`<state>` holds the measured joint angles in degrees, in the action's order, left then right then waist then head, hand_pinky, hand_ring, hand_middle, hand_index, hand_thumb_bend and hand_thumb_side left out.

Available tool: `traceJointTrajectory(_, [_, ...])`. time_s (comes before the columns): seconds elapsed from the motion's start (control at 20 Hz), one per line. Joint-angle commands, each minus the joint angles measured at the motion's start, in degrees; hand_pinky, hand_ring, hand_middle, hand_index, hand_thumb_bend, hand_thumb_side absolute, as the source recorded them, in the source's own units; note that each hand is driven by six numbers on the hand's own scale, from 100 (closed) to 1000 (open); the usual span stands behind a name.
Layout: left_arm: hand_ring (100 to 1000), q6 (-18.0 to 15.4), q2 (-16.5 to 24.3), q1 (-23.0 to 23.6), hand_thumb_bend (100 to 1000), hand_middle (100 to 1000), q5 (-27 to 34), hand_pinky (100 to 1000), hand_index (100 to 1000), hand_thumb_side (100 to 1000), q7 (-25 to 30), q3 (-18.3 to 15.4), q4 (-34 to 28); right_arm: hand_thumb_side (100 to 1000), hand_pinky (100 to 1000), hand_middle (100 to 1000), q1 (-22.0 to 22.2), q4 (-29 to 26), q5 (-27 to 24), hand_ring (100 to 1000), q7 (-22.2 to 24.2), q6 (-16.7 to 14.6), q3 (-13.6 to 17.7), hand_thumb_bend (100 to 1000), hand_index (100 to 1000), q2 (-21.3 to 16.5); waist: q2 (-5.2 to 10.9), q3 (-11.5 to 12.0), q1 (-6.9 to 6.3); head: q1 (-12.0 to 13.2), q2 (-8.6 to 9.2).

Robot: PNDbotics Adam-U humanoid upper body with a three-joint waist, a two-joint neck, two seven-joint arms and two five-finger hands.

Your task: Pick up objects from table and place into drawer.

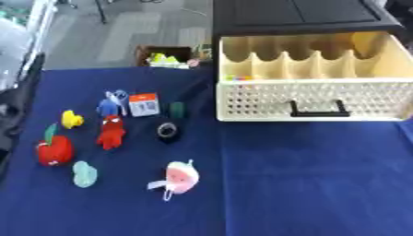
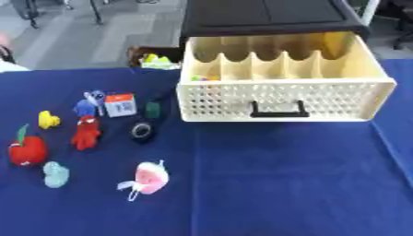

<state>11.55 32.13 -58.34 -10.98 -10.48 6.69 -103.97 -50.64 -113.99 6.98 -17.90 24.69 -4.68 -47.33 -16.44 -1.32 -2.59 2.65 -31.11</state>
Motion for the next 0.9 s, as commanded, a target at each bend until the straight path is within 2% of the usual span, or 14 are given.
traceJointTrajectory(0.05, [443,1.0,4.0,3.0,100,483,1.1,210,685,751,-2.9,-1.5,-4.7,1000,495,357,-0.2,-0.6,3.4,389,9.1,0.4,-0.2,100,711,-3.7,1.7,0.3,0.5,-0.3,-0.24])
traceJointTrajectory(0.35, [450,2.0,6.0,12.1,100,493,1.2,218,692,776,-3.9,-2.8,-9.4,1000,509,470,-0.4,-0.6,8.7,476,32.8,-1.4,-3.2,100,756,-7.6,2.71,0.6,1.33,-0.4,-0.35])
traceJointTrajectory(0.5, [458,2.1,5.9,15.6,100,507,0.9,230,700,799,-4.6,-4.0,-10.4,1000,514,509,-0.7,-0.6,9.0,503,42.1,-2.2,-5.0,100,775,-9.2,3.3,0.6,1.75,0.2,-0.93])
traceJointTrajectory(0.65, [457,1.7,5.3,19.1,100,506,0.8,229,699,815,-5.7,-5.0,-10.6,1000,526,534,-1.4,-0.6,6.0,525,48.5,-2.1,-7.6,100,793,-10.6,3.77,0.7,2.08,0.9,-1.55])
traceJointTrajectory(0.9, [466,0.2,3.6,24.3,100,518,1.6,244,716,858,-7.1,-6.7,-10.6,1000,543,557,-4.0,-0.6,-0.4,540,55.0,0.0,-12.8,100,818,-11.6,4.17,0.5,2.58,1.2,-1.84])
